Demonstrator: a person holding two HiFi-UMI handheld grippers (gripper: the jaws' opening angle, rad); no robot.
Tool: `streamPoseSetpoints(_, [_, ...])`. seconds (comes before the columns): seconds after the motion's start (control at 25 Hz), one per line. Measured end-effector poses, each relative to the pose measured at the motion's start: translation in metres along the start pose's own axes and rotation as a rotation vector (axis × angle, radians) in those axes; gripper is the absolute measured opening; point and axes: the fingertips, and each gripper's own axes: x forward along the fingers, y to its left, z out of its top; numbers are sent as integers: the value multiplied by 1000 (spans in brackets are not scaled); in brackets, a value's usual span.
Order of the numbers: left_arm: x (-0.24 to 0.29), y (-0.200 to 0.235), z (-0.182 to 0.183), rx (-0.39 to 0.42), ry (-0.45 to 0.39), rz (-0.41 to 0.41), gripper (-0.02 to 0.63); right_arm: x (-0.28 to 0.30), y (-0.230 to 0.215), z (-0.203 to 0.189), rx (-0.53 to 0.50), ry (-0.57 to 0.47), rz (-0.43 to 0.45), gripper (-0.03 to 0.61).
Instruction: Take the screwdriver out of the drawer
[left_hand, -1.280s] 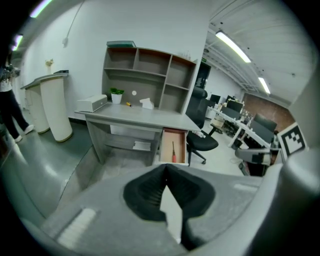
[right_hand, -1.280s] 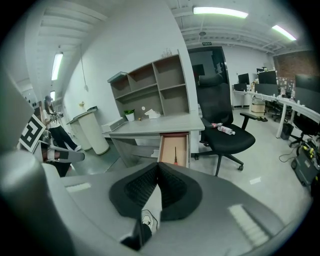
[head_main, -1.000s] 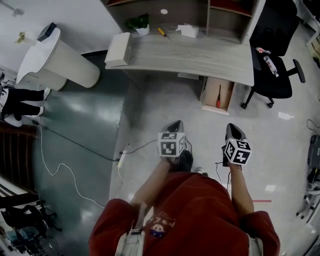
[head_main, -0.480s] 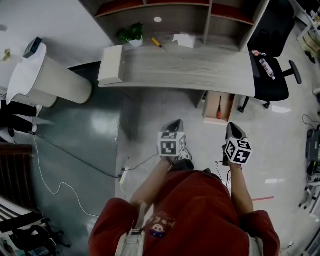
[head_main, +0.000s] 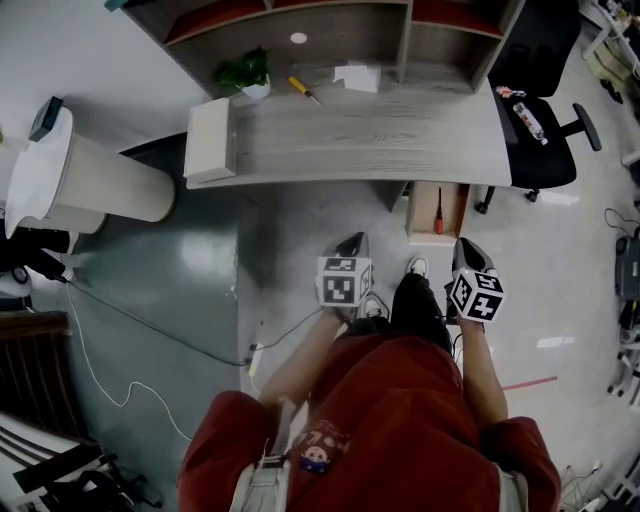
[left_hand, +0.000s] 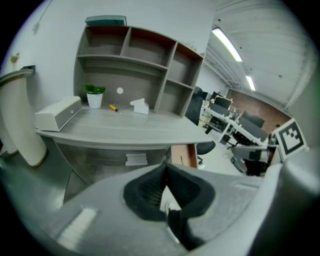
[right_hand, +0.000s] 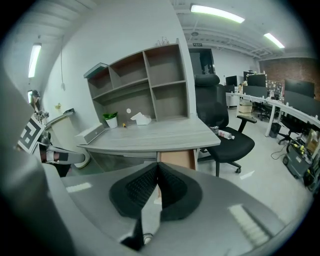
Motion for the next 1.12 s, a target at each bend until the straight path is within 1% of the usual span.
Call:
streamPoseSetpoints(0.44, [43,-5,10,16,46,5,-2,39,-27,4,17,37,11,0])
streamPoseSetpoints(0.64, [61,-6,18,16,58,4,-2,56,-35,4,7,64,21,2])
streamPoseSetpoints(0.92, [84,0,13,-6,72,11,-2,87,-48,-20,1,128,21,11])
streamPoseSetpoints(1.12, [104,-4,4,8,100,4,-2,115,-56,-41,15,184,43,37])
